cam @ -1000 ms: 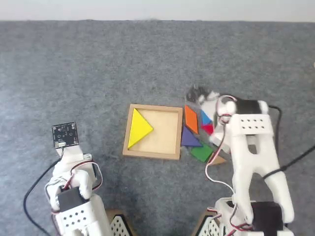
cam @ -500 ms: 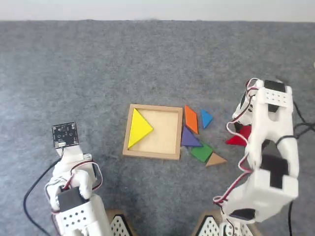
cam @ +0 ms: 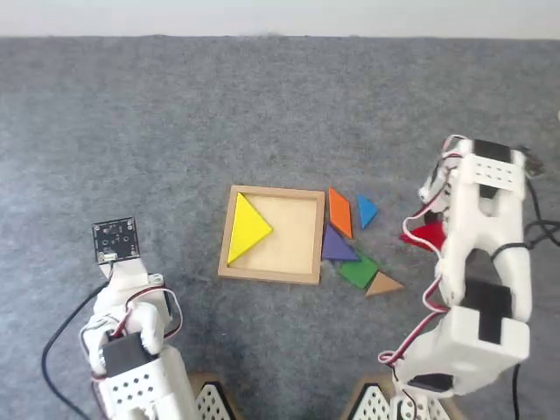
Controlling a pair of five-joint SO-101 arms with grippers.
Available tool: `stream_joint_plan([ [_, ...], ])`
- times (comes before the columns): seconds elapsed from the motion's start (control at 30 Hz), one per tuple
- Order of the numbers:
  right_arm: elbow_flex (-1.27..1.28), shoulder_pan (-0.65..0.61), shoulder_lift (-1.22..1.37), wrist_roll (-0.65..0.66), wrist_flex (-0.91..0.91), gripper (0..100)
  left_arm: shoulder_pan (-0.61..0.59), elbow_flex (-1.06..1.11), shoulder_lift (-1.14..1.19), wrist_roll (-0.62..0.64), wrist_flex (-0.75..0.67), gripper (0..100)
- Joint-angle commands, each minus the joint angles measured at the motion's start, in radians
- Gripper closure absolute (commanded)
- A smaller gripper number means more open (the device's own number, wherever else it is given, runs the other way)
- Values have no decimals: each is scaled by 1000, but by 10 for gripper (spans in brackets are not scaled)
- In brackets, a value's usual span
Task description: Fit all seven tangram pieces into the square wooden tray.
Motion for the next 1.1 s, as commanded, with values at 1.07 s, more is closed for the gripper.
stream_joint_plan([
  [1.07,-48,-728,81,-589,-564,757,-6,-18,5,0,-15,988],
])
